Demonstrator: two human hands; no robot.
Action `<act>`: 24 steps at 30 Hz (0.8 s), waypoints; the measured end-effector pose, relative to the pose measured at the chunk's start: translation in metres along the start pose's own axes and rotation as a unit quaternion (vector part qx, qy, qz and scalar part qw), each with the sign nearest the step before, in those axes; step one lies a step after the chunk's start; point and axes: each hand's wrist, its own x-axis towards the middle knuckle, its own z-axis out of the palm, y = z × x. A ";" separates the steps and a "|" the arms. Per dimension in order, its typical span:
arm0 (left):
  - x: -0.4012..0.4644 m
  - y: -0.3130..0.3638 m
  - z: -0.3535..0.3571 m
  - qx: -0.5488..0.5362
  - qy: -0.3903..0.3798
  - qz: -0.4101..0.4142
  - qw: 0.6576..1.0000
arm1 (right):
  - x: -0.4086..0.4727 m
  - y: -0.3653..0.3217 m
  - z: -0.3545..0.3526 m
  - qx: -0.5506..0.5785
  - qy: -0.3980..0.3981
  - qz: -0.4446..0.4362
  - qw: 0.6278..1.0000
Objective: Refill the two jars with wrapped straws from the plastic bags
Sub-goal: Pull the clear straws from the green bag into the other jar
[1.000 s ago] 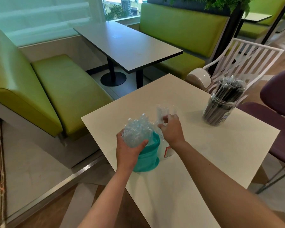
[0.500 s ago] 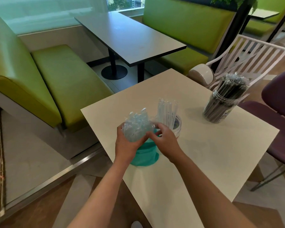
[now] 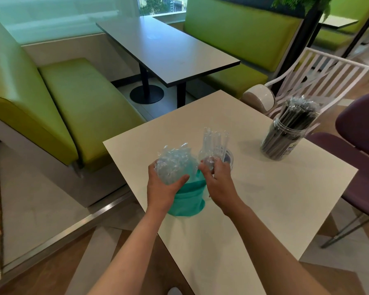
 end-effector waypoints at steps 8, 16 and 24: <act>-0.002 0.005 0.004 -0.011 -0.004 0.000 1.000 | -0.004 -0.018 -0.011 -0.025 -0.083 -0.021 0.996; -0.003 0.004 0.004 -0.012 -0.001 -0.004 1.000 | -0.017 -0.012 -0.002 -0.017 -0.077 -0.027 0.997; -0.002 0.005 0.006 0.000 0.001 -0.009 1.000 | -0.008 -0.017 -0.007 -0.014 -0.043 -0.030 0.999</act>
